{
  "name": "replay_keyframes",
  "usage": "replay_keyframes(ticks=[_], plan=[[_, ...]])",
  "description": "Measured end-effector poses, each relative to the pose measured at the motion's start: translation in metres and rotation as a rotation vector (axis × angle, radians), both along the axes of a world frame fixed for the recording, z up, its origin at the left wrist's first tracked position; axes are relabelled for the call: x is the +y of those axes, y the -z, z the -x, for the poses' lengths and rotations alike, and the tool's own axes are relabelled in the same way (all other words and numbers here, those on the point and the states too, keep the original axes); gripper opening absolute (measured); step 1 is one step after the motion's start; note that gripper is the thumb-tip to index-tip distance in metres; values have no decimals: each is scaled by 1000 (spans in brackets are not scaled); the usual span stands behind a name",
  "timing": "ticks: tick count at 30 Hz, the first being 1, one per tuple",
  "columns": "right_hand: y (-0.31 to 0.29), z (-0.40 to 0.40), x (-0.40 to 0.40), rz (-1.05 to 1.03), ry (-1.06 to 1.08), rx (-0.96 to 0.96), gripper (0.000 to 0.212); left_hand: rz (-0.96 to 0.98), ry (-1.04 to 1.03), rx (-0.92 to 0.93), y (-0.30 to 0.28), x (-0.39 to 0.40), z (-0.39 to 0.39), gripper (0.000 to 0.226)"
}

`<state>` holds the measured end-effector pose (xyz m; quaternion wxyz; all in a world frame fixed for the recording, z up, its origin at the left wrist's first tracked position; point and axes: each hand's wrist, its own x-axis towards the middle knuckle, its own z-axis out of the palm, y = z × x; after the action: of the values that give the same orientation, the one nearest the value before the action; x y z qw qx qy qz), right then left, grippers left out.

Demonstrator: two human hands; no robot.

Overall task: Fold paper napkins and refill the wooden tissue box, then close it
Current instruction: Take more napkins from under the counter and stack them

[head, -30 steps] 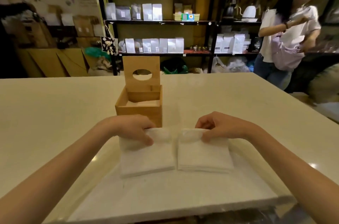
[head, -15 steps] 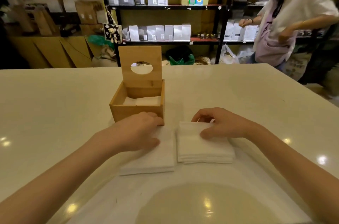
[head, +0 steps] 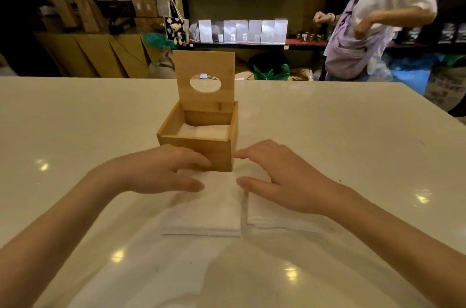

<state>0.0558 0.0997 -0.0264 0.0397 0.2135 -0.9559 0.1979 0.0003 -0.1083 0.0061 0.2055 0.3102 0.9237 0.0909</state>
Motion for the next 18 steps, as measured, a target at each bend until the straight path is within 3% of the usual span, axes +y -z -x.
replay_keyframes(ticks=[8, 18], plan=[[15, 18, -19, -321, -27, -74, 49, -33, -114, -62, 21, -22, 4, 49], [11, 29, -28, -326, -62, -222, 44, 10, -118, -74, 28, -21, 12, 54]])
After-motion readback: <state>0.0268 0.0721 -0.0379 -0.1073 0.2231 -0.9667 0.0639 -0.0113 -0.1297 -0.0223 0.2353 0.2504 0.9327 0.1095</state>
